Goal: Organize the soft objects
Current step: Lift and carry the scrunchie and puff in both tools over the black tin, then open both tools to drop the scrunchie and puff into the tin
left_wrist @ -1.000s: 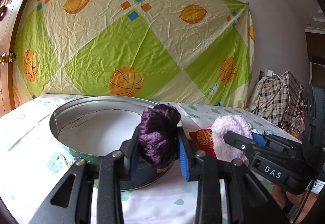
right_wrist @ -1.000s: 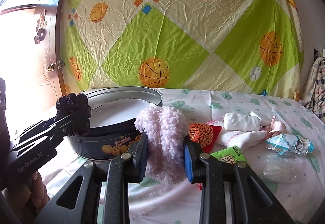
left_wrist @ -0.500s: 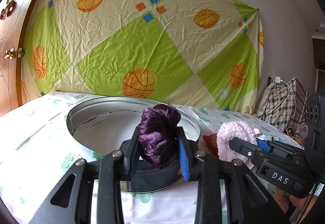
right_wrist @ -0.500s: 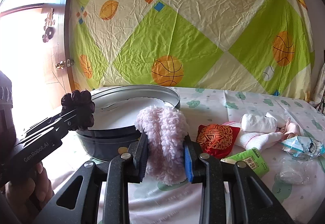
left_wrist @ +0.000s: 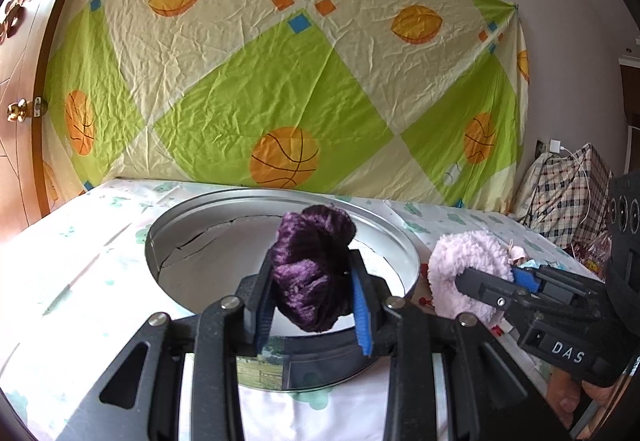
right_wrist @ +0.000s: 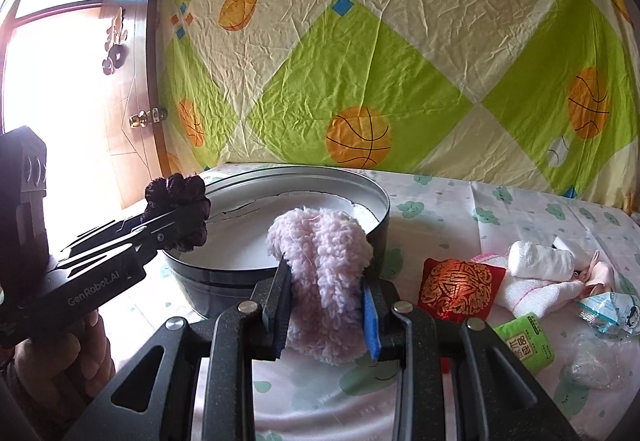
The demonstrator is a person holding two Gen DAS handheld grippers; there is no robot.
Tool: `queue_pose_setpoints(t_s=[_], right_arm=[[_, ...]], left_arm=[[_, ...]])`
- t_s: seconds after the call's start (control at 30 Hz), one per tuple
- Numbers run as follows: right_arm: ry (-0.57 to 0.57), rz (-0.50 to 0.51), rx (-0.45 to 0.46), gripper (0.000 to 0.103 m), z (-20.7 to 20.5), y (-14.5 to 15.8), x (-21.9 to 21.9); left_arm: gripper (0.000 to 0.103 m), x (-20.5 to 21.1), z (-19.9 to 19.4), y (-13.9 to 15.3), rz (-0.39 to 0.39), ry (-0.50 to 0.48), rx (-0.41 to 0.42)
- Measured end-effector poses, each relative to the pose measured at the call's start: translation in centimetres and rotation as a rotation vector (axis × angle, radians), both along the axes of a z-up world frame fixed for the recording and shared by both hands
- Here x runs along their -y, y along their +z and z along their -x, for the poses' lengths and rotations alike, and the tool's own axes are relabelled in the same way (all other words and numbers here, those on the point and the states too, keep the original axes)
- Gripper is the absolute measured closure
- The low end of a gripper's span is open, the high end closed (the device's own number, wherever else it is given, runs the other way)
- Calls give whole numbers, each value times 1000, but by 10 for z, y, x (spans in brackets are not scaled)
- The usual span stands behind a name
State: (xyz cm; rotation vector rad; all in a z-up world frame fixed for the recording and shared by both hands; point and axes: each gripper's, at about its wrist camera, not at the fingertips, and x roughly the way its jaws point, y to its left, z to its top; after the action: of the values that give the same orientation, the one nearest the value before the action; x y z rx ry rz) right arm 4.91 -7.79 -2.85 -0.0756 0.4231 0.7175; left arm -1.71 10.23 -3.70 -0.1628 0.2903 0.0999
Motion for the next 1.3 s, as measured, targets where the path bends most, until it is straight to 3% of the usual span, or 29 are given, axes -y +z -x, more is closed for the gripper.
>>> queue_pose_setpoints(t_s=[0.27,0.73,1.07,1.3], right_arm=[[41,-13,-35,71,-23,18,-12],[63,89,-49,71,-91,37,-65],[90,188,-185,71,-146,24,-107],[91,236,-253,71,-163,14,-122]], left_arm=[[71,-9,-25,9,-32,-37,-84],[71,-51,-82,29,-46,-27,-228],[71,-86,-143,20,-31,8,-428],[71,-91,-160,13,-26,12,-500]])
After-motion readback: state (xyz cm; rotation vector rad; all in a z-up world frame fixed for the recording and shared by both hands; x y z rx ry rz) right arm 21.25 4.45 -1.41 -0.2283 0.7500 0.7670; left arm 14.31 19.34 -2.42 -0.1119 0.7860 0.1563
